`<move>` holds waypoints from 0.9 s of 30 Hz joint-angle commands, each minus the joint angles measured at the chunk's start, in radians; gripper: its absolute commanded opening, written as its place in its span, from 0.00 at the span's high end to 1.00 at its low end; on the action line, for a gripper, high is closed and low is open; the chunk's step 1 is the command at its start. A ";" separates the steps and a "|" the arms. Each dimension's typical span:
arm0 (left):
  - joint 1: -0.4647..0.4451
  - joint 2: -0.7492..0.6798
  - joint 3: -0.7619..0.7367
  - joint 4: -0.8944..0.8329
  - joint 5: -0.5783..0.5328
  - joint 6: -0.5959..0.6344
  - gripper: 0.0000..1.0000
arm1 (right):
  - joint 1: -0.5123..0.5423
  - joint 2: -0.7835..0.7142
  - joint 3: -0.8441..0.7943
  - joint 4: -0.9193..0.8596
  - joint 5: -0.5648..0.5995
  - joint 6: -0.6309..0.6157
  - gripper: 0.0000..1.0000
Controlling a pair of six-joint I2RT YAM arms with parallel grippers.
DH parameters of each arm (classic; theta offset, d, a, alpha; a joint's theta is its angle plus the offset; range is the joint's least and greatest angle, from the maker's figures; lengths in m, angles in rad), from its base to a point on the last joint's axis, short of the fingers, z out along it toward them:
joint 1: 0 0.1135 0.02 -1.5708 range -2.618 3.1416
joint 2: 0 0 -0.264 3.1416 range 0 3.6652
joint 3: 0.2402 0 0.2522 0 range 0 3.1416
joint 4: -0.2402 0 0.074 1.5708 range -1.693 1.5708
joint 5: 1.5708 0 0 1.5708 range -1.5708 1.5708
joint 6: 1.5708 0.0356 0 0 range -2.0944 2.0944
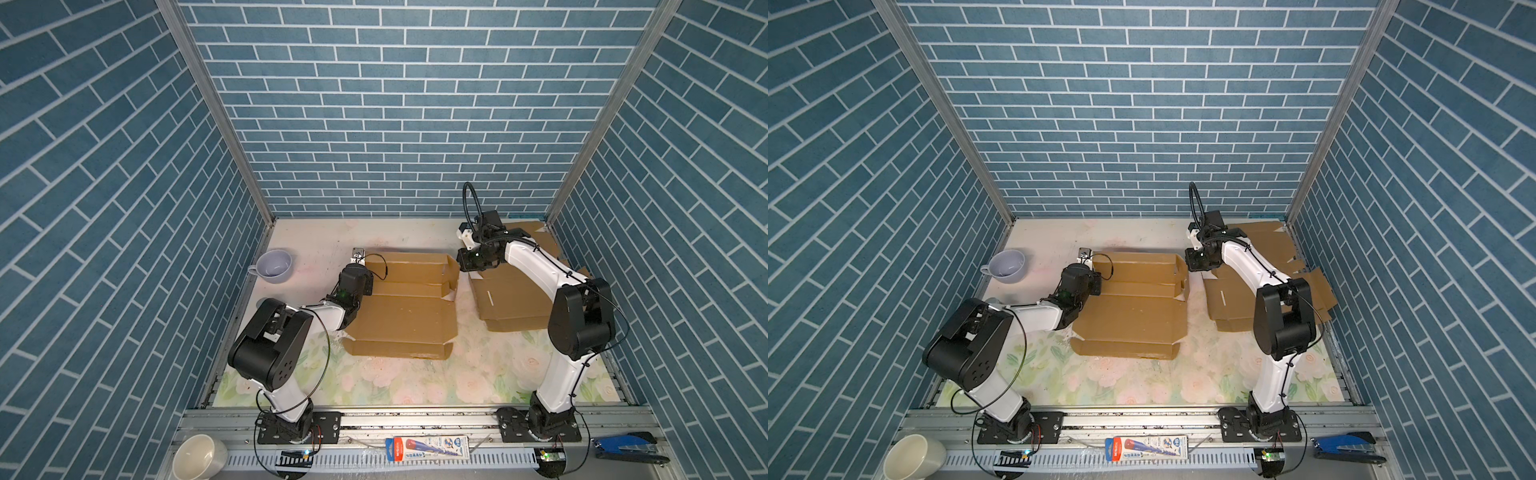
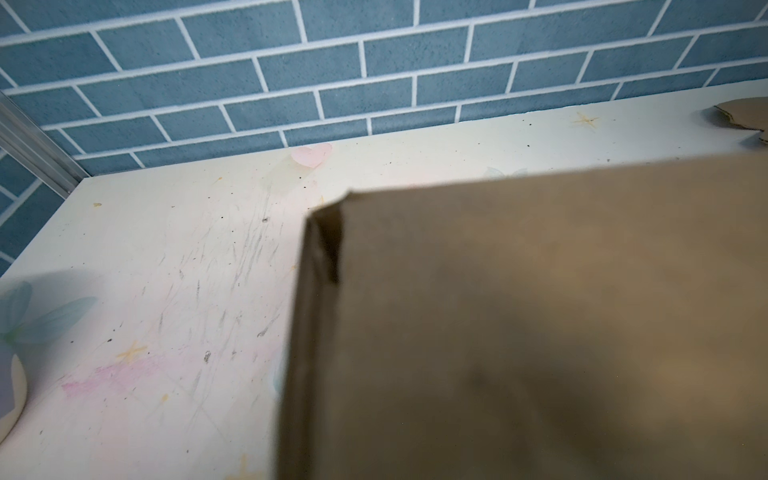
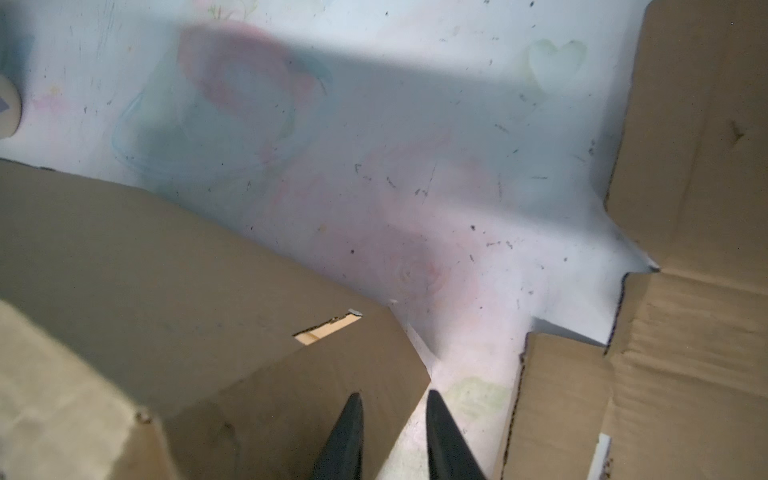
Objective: Fold the paper box
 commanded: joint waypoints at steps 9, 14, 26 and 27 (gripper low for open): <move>-0.006 0.002 0.032 -0.128 0.010 -0.004 1.00 | -0.020 -0.089 -0.105 -0.043 0.049 -0.088 0.70; -0.006 0.008 0.060 -0.164 0.030 -0.011 1.00 | 0.001 -0.058 -0.124 0.037 -0.055 -0.075 0.70; -0.005 -0.007 0.067 -0.196 0.025 -0.014 1.00 | 0.004 -0.078 -0.144 -0.048 0.066 -0.057 0.67; -0.005 -0.004 0.080 -0.224 0.014 -0.012 1.00 | -0.018 -0.081 -0.144 -0.074 0.073 -0.021 0.66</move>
